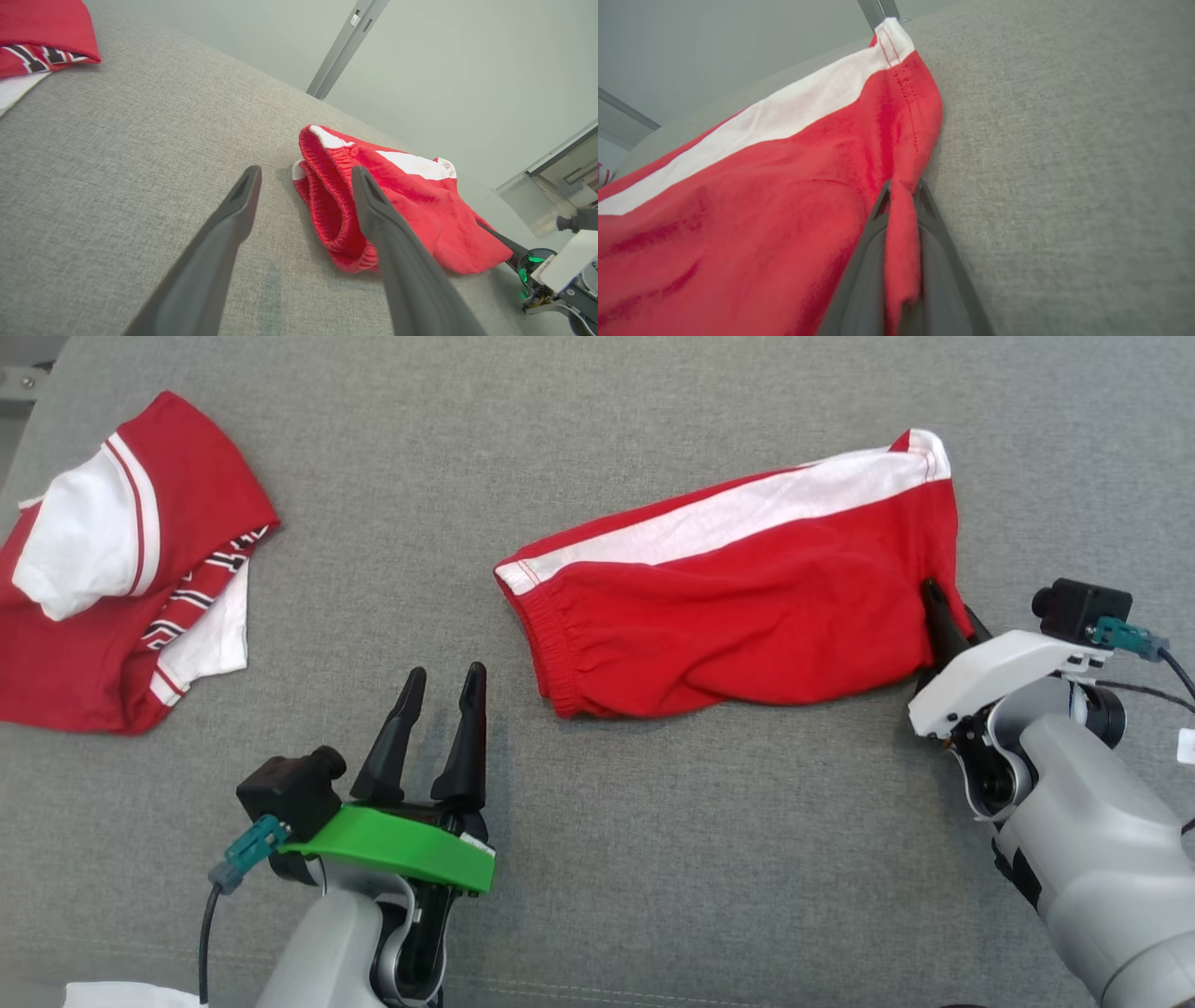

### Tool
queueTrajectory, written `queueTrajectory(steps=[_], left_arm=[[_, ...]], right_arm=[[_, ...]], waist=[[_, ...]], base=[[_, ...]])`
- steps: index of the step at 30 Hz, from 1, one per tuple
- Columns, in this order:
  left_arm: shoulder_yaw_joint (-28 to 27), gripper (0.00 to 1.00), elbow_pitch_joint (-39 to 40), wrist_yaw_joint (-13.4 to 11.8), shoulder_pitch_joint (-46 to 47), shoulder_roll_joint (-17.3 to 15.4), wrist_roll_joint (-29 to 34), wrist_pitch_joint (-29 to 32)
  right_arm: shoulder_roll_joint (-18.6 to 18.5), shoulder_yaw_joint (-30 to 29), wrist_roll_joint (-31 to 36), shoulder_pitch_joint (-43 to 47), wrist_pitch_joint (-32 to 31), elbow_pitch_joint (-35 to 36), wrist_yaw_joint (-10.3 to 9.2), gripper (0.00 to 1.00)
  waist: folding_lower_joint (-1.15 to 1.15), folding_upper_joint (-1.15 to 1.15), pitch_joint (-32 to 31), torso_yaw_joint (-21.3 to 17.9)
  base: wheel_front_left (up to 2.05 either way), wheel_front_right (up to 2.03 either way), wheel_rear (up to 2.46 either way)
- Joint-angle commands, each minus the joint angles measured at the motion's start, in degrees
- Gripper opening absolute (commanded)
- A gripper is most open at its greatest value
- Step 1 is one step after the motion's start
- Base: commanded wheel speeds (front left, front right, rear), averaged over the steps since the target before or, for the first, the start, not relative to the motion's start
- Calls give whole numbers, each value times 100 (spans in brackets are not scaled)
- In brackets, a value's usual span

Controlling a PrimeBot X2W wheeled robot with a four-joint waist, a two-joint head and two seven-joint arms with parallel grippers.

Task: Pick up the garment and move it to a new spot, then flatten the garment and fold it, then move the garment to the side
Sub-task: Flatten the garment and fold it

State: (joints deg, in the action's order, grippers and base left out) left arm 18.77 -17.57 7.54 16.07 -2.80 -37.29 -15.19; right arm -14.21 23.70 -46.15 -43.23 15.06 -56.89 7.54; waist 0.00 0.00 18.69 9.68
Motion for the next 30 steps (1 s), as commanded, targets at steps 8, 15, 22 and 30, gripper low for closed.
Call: queueTrajectory(steps=[8,15,22,30], left_arm=[[-270,100,-35,-9,-378,-23,120,2],[-163,100,-57,-9,-422,-54,93,2],[-122,100,-43,-9,-365,-86,67,2],[-23,100,-73,-9,-396,-59,23,2]], right_arm=[[-51,-472,-373,1074,7,702,-10,0],[-62,-738,-253,1285,8,981,-9,0],[114,-404,175,1130,8,2204,-6,0],[296,1096,302,982,-37,3077,-6,0]], waist=[[0,0,-634,-597],[0,0,-655,-679],[0,0,-597,-639],[0,0,-644,-386]], base=[[0,0,0],[0,0,0],[0,0,0],[0,0,0]])
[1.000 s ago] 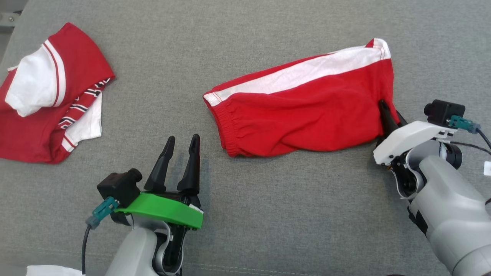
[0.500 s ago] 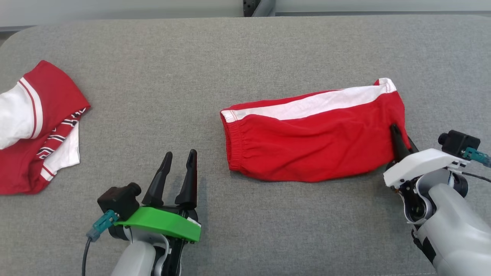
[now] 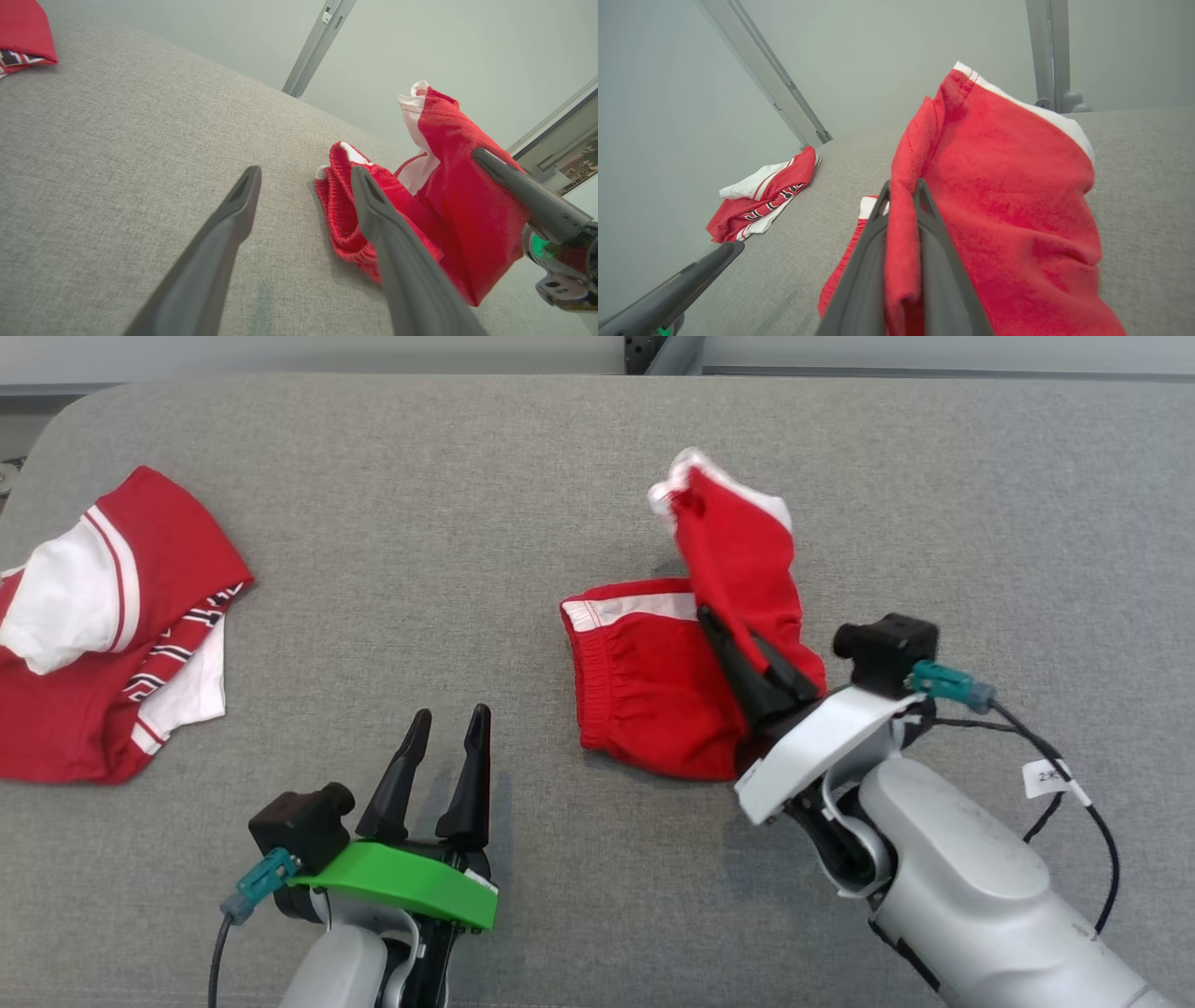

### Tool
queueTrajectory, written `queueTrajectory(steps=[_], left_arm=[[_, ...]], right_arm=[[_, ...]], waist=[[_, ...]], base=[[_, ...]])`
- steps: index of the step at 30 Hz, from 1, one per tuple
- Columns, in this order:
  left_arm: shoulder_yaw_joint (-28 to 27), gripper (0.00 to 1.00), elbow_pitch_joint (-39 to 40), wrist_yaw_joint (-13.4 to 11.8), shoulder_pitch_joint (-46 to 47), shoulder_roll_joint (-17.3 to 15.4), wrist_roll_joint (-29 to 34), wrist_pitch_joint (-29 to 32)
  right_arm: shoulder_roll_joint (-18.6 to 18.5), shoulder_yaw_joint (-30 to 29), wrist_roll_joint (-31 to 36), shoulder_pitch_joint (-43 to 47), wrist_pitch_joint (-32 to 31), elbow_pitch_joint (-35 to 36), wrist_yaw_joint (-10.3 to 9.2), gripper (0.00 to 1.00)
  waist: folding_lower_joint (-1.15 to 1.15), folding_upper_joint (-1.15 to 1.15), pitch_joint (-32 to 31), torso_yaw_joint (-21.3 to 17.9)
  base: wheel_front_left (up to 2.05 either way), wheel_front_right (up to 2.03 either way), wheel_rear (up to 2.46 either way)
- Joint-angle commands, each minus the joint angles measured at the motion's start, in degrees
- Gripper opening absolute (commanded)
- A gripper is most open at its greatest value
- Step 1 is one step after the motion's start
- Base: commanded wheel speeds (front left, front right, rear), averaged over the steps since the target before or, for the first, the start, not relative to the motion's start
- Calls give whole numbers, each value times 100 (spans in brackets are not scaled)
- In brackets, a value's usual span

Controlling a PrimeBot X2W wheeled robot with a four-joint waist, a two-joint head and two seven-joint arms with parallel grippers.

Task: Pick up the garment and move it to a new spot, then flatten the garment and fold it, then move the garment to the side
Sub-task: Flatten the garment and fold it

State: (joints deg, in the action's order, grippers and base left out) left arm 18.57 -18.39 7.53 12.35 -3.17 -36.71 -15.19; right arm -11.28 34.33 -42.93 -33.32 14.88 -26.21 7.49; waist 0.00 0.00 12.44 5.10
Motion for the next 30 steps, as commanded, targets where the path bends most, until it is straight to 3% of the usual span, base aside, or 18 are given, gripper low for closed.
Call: queueTrajectory(steps=[1,10,11,17,25,27,30], left_arm=[[3,100,12,-8,-39,-18,-47,2],[-89,100,-20,-8,-74,1,10,2],[-92,100,-31,-8,-68,4,13,2],[-280,100,-110,-8,-106,4,173,2],[-740,100,-149,-8,-343,-60,558,2],[-740,100,-149,-8,-343,-60,558,2],[-982,100,-174,-8,-450,-114,841,2]], right_arm=[[15,211,-39,-25,-45,23,0,0],[301,1180,-286,-107,-95,-541,0,1],[330,1209,-277,-131,-78,-663,0,98],[412,958,-366,-167,29,-735,0,100],[303,-1530,1057,836,29,-60,0,100],[303,-1530,1057,836,29,-60,0,100],[454,-2369,1842,1442,28,147,0,100]], waist=[[0,0,-22,109],[0,0,3,273],[0,0,-2,270],[0,0,-112,106],[0,0,-476,-435],[0,0,-476,-435],[0,0,-608,-607]], base=[[0,0,0],[0,0,0],[0,0,0],[0,0,0],[0,0,0],[0,0,0],[0,0,0]])
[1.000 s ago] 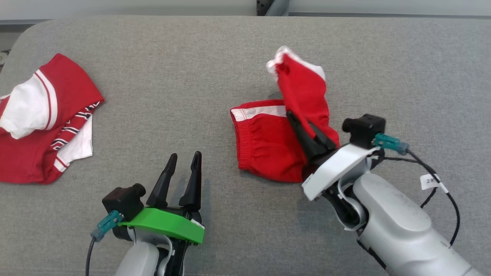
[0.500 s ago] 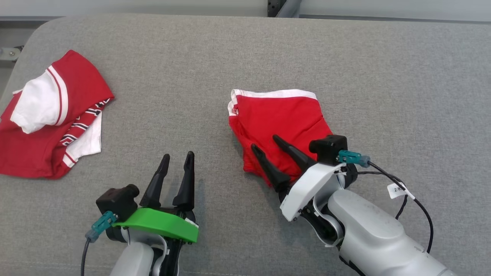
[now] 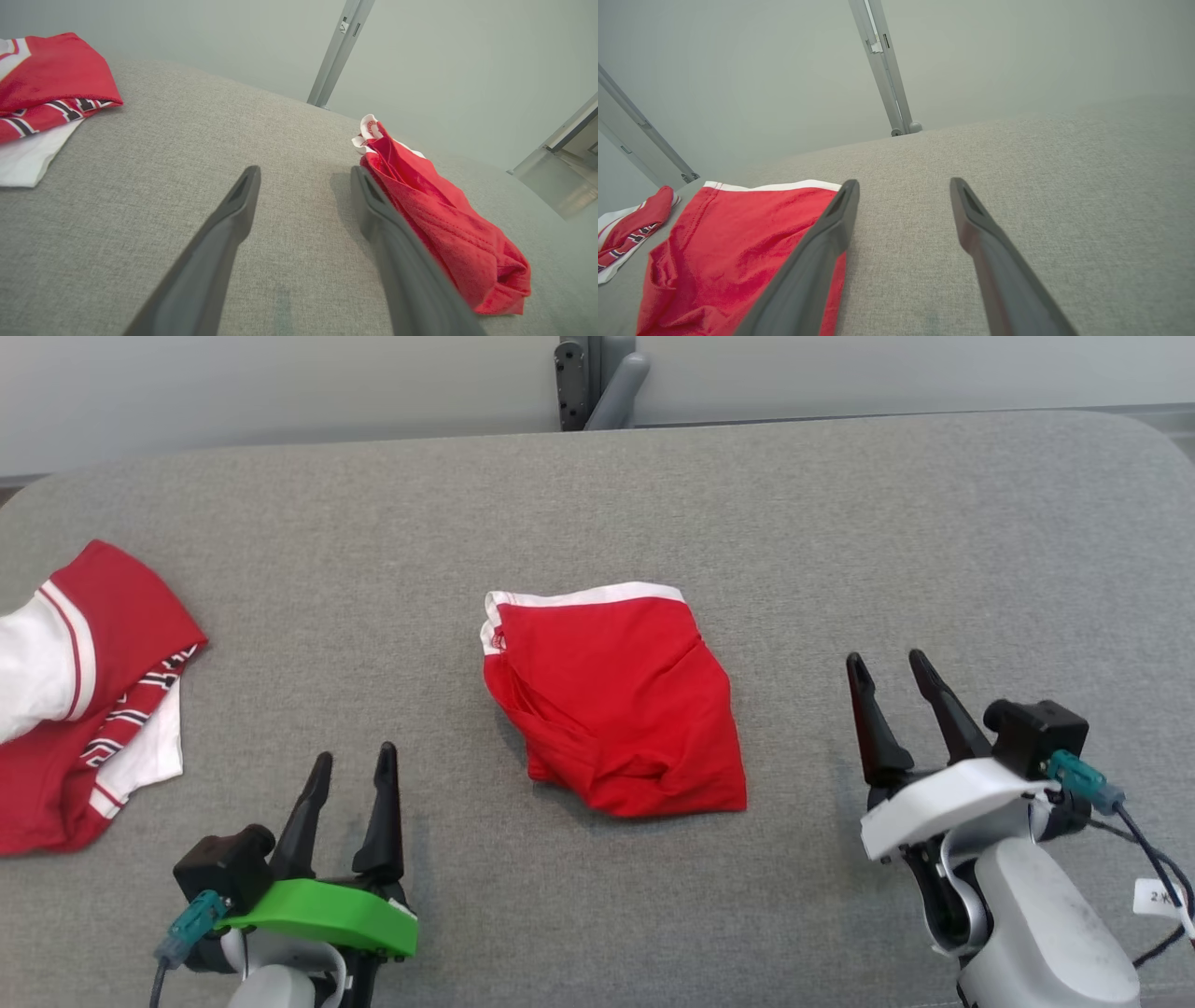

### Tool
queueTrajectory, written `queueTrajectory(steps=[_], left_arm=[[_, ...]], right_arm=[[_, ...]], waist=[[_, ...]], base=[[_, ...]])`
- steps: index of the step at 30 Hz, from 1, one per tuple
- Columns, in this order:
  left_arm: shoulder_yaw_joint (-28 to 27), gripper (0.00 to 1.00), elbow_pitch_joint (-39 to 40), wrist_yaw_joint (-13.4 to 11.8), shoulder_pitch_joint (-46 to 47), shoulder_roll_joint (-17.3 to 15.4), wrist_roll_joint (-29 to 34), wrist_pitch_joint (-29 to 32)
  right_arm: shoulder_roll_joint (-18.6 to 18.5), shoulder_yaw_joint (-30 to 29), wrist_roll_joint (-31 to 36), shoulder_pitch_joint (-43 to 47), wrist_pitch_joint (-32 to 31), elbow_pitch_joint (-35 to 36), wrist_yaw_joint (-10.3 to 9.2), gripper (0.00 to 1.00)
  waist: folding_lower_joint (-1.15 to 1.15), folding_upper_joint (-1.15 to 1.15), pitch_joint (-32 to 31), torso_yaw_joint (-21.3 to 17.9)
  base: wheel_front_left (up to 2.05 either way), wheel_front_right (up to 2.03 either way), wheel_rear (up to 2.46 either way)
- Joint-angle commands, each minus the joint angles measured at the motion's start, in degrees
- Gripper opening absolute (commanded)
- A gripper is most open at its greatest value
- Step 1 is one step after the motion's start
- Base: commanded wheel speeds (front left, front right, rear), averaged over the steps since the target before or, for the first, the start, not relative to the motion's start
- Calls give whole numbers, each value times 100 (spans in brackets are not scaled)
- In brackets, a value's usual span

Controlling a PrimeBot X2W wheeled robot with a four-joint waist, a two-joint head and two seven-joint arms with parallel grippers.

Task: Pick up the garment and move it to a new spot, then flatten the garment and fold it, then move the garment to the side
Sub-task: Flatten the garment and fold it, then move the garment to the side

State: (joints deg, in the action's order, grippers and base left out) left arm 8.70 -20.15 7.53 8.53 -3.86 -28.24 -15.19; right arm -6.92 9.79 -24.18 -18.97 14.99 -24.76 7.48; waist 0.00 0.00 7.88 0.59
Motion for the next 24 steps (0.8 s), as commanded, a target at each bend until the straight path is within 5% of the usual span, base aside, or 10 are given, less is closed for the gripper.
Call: queueTrajectory(steps=[1,10,24], left_arm=[[-74,100,-1,-8,-112,-42,82,2],[-696,100,-82,-8,-468,26,674,2],[-974,100,130,-8,-1001,81,1210,3]], right_arm=[[36,-53,134,109,18,57,2,100],[289,-1024,923,973,19,400,1,100],[390,-1190,1275,1494,19,648,1,100]], waist=[[0,0,-183,-196],[0,0,-532,-425],[0,0,-836,-365]], base=[[0,0,0],[0,0,0],[0,0,0]])
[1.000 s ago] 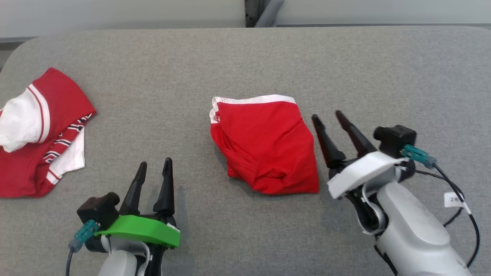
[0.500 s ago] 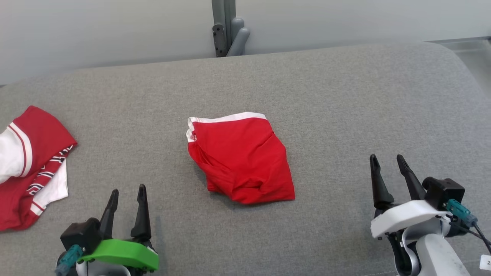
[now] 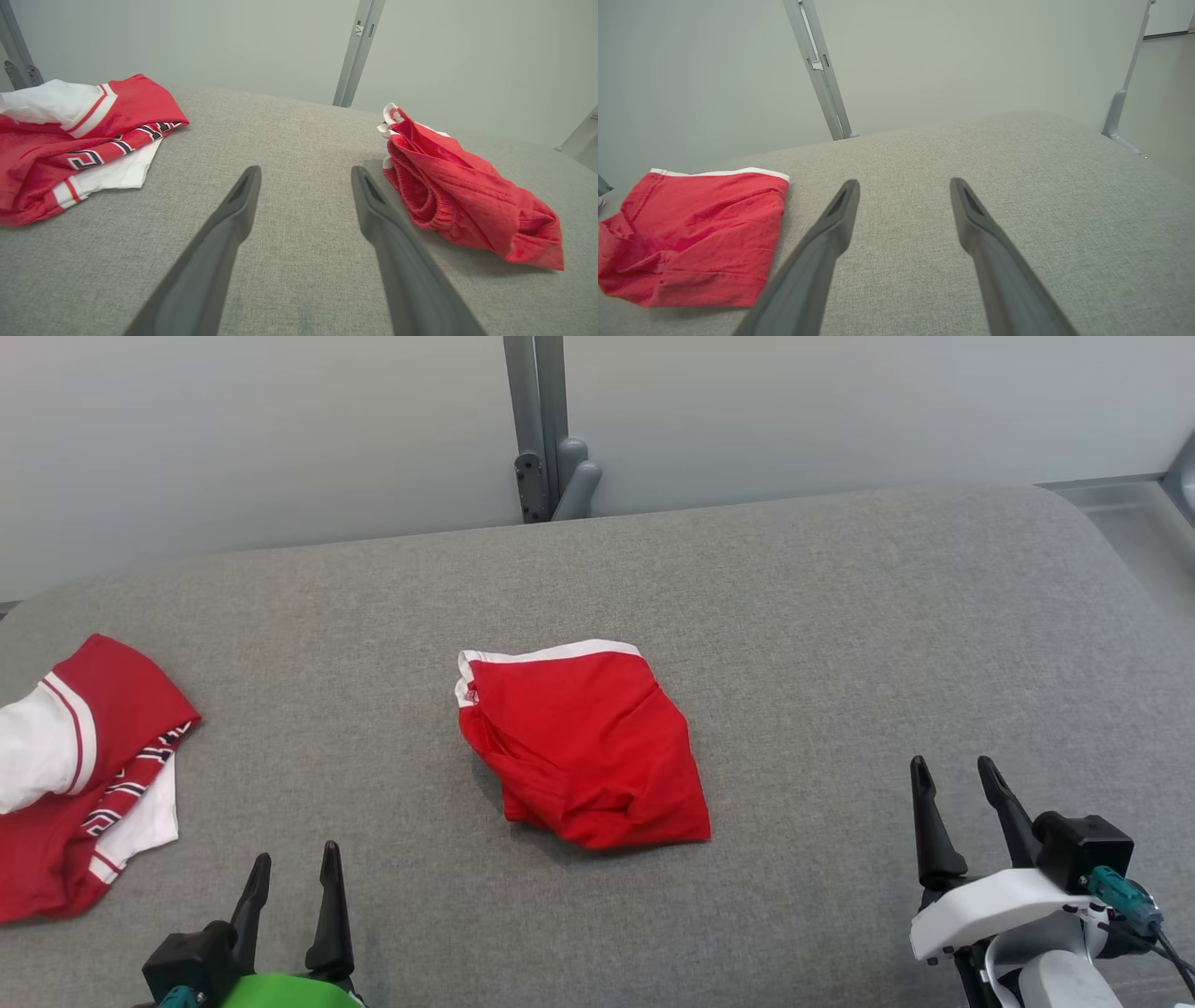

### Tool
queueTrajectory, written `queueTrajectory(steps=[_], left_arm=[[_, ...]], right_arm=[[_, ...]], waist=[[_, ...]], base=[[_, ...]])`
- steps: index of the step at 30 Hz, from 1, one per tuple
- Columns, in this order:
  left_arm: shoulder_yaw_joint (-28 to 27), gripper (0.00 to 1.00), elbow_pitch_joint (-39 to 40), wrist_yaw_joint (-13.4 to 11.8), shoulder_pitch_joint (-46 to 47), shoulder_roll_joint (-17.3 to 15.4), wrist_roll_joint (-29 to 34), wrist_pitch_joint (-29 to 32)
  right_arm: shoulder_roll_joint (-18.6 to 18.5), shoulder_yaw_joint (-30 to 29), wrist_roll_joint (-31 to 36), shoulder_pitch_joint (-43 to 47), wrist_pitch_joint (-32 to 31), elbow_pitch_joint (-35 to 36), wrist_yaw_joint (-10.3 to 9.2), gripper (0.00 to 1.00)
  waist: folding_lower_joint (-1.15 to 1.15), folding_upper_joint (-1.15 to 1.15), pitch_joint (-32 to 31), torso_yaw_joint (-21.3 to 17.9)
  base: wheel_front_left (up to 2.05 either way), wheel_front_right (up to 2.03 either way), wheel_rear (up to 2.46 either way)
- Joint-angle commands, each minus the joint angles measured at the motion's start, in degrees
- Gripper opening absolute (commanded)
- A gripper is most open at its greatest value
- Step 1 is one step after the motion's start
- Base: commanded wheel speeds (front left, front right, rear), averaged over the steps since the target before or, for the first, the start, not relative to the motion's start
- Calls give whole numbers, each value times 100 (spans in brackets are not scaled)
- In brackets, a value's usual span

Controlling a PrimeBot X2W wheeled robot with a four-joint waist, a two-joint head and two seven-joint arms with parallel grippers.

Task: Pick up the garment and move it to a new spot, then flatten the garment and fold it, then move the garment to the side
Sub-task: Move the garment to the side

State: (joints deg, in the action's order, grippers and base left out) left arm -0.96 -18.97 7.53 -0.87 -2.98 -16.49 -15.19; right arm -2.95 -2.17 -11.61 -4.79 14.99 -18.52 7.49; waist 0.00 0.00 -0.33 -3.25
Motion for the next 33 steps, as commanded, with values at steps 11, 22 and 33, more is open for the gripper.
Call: queueTrajectory(steps=[11,22,33], left_arm=[[93,100,-8,-8,-88,5,9,3],[224,100,1,-8,-12,5,-79,3],[583,100,8,-8,266,2,-163,3]], right_arm=[[-1,127,-122,82,19,-15,0,100],[-1,281,-177,-11,20,-51,0,100],[-1,1034,-304,-669,20,-211,0,100]], waist=[[0,0,17,111],[0,0,147,227],[0,0,701,640]], base=[[0,0,0],[0,0,0],[0,0,0]])
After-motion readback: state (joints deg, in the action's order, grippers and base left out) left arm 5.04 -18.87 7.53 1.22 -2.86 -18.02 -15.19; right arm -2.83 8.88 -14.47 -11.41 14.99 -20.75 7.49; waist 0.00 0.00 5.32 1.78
